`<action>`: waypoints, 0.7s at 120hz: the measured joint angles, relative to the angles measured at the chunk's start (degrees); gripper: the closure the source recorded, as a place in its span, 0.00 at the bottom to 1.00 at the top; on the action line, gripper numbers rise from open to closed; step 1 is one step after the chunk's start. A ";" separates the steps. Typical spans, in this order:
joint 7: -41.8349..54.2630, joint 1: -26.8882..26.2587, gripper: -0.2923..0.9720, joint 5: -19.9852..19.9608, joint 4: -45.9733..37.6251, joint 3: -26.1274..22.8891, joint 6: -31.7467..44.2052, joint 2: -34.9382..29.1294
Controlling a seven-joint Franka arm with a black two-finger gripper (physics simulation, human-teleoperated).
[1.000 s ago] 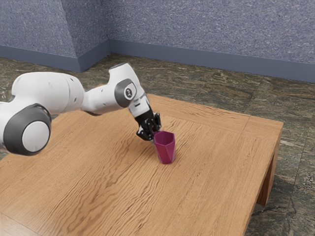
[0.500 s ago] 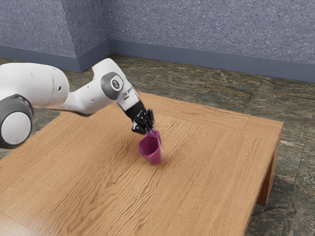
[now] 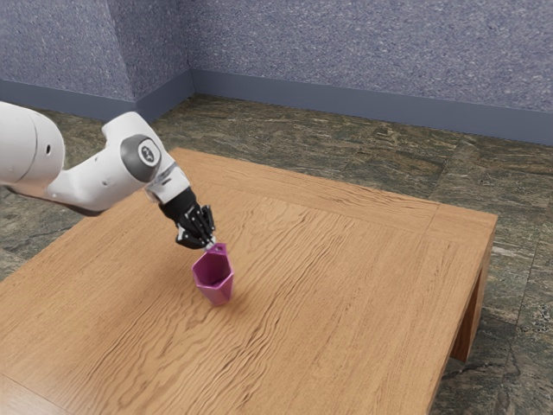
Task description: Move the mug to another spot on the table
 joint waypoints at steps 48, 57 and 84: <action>-1.25 0.02 0.40 0.41 2.15 1.01 -0.13 3.33; -1.38 0.10 0.35 0.48 2.15 1.35 -0.13 3.30; -1.64 0.68 0.27 1.11 2.11 1.83 -0.16 -0.19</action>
